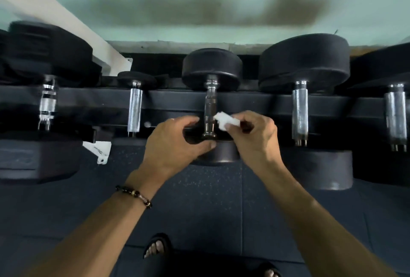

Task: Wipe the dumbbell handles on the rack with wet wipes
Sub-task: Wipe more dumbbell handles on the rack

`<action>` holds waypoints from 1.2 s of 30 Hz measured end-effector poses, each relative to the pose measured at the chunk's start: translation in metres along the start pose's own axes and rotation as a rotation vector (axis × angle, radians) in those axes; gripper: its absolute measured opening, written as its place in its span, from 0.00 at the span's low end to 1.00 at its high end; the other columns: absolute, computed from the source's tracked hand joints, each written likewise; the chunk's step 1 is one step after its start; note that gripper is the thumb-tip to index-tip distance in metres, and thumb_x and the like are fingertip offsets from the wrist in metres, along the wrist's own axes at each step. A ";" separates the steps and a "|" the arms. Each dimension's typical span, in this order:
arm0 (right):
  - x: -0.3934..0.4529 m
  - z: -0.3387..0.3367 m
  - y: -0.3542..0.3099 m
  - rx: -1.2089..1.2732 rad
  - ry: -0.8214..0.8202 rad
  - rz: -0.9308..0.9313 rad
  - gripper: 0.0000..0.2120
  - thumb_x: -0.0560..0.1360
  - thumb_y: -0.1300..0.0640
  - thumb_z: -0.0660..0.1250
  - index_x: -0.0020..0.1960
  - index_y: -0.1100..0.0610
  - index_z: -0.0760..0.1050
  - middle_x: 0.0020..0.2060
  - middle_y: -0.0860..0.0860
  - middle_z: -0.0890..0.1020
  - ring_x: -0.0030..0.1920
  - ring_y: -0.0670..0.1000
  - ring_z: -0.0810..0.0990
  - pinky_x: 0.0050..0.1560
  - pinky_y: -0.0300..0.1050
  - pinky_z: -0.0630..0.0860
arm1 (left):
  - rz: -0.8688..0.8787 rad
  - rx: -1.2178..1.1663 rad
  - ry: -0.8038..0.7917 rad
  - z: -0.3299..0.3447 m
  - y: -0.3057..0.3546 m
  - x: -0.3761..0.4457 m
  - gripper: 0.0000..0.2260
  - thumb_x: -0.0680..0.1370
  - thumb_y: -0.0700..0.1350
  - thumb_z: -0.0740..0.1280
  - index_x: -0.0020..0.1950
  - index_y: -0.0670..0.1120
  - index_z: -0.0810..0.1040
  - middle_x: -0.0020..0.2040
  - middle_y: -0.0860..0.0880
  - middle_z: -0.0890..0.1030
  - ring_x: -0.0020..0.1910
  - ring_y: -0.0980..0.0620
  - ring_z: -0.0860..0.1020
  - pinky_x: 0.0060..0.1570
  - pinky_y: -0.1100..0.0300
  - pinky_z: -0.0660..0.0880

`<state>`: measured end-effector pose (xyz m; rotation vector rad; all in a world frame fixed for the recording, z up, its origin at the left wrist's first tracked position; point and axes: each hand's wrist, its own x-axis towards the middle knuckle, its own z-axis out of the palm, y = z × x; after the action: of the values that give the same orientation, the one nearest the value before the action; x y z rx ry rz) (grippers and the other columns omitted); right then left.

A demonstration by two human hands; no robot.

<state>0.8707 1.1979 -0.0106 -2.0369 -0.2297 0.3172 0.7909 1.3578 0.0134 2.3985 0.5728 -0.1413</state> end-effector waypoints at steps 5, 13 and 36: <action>0.057 0.043 -0.008 0.018 0.233 0.052 0.05 0.75 0.60 0.70 0.45 0.55 0.84 0.28 0.42 0.77 0.32 0.42 0.76 0.39 0.38 0.75 | -0.195 0.021 -0.178 0.007 -0.028 0.007 0.37 0.65 0.66 0.74 0.69 0.50 0.74 0.69 0.50 0.74 0.71 0.51 0.67 0.68 0.57 0.65; 0.086 0.064 0.008 -0.107 0.131 0.218 0.04 0.72 0.53 0.75 0.41 0.53 0.83 0.35 0.43 0.80 0.38 0.45 0.80 0.39 0.31 0.76 | -0.169 0.039 -0.158 0.014 -0.044 0.016 0.40 0.61 0.71 0.73 0.68 0.51 0.76 0.66 0.50 0.77 0.67 0.49 0.73 0.66 0.50 0.71; 0.085 0.047 0.002 -0.881 -0.728 -0.594 0.08 0.78 0.56 0.67 0.54 0.52 0.83 0.43 0.47 0.76 0.46 0.53 0.79 0.45 0.50 0.77 | -0.059 0.015 -0.099 0.013 -0.047 0.014 0.35 0.62 0.71 0.72 0.58 0.48 0.82 0.50 0.48 0.85 0.52 0.47 0.81 0.56 0.50 0.77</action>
<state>0.9362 1.2616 -0.0442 -2.4585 -1.6218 0.6408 0.7839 1.3870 -0.0274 2.3749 0.5979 -0.2884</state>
